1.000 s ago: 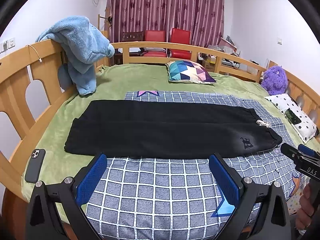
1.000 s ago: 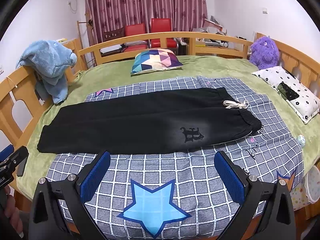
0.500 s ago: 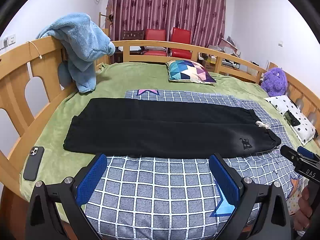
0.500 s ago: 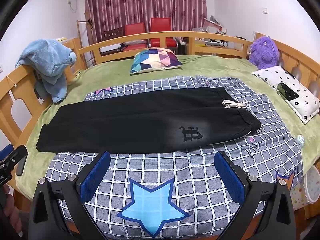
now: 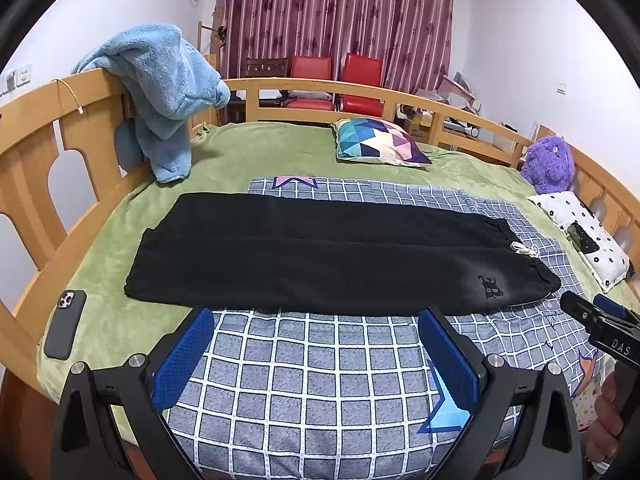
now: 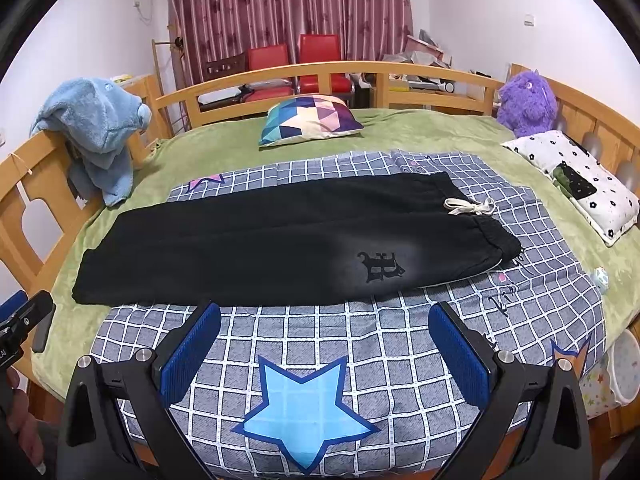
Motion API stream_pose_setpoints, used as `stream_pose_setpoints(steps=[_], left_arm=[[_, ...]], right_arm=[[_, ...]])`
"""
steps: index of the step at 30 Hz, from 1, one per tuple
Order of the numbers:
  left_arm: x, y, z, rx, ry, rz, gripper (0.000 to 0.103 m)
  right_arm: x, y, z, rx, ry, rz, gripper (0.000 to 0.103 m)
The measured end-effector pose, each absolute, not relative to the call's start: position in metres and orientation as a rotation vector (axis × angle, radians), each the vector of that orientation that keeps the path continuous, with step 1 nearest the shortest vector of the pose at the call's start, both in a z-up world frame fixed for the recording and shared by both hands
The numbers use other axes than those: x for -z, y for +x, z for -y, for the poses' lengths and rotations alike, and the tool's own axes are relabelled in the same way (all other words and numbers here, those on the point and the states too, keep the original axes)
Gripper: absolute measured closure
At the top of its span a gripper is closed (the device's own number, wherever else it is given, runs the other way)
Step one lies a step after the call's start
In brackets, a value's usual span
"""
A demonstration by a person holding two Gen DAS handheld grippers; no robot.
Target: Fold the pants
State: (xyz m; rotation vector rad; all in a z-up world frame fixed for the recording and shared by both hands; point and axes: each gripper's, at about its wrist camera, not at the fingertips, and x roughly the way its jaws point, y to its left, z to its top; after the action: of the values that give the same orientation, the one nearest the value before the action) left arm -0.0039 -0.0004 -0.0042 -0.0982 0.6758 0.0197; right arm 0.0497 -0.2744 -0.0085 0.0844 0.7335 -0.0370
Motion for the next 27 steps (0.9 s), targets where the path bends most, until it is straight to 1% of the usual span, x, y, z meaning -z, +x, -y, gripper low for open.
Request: stream_pose_setpoints(steps=[27], left_arm=[[0.004,-0.0034,0.0048,0.026,-0.099,-0.67,0.0]], right_arm=[[0.005,0.0532,0.2713,0.032,0.085,-0.739,0.001]])
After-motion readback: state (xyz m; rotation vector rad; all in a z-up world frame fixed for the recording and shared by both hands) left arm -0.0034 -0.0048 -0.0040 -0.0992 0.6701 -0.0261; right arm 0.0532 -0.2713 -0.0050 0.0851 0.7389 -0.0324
